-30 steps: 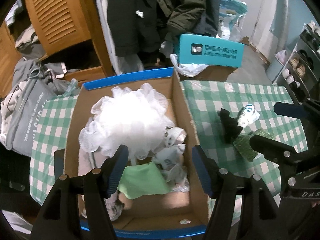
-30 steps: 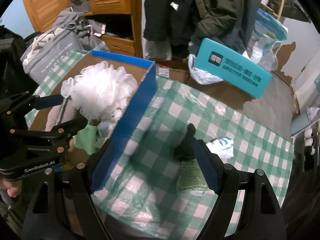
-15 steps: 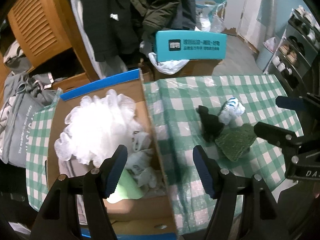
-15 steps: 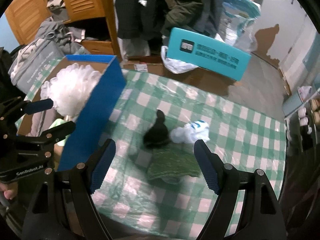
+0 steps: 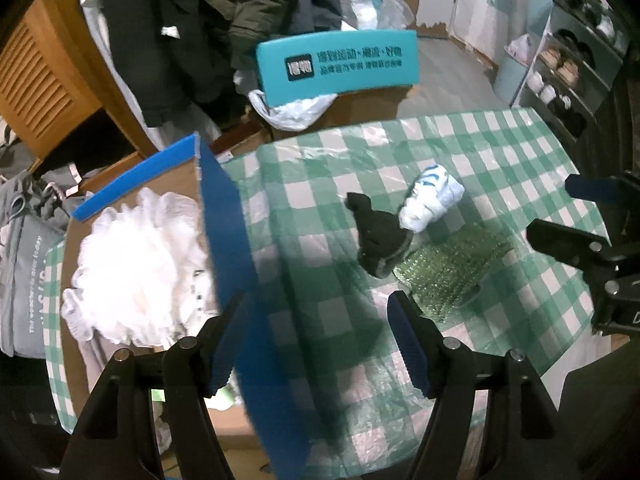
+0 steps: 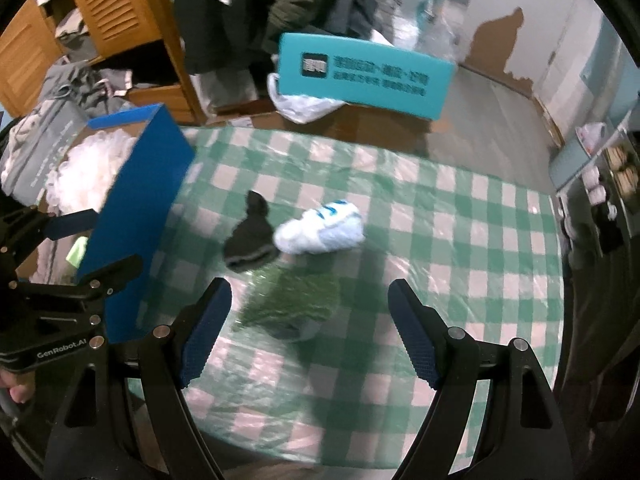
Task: Organize soft objects
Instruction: 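Move the left tool to the black cloth while the right tool moves to the grey sock, then grasp the black cloth with the left tool while the right tool grasps the grey sock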
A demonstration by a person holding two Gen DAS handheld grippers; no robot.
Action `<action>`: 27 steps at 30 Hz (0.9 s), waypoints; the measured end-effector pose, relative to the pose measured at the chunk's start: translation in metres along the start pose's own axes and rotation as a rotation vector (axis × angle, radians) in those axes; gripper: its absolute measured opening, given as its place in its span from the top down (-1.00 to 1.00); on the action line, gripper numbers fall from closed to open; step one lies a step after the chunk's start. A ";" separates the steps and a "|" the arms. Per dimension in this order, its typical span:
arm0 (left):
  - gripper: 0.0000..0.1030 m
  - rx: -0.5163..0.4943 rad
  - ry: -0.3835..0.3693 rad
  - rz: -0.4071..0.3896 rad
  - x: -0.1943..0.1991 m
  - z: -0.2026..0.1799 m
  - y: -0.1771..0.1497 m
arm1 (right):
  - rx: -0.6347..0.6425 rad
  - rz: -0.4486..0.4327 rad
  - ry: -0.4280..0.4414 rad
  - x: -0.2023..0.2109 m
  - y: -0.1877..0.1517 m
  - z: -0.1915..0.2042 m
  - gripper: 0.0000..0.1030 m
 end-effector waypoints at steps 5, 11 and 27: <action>-0.38 -0.006 -0.018 0.040 -0.017 -0.012 0.000 | -0.036 0.023 -0.025 -0.007 -0.011 -0.021 -0.56; -0.38 -0.027 -0.010 0.072 -0.034 -0.023 -0.001 | -0.059 0.056 -0.045 -0.015 -0.024 -0.039 -0.56; -0.38 -0.022 -0.015 0.159 -0.078 -0.035 -0.010 | -0.042 0.212 -0.071 -0.071 -0.061 -0.047 -0.56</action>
Point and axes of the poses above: each gripper's, at about its wrist camera, not at the fingertips, and x roughly against the way its jaws point, z to its left, y to its top, the point moved 1 cm from there along -x, roughly the way its jaws point, and after that the axes turned 13 degrees about -z, right-handed, at the moved point
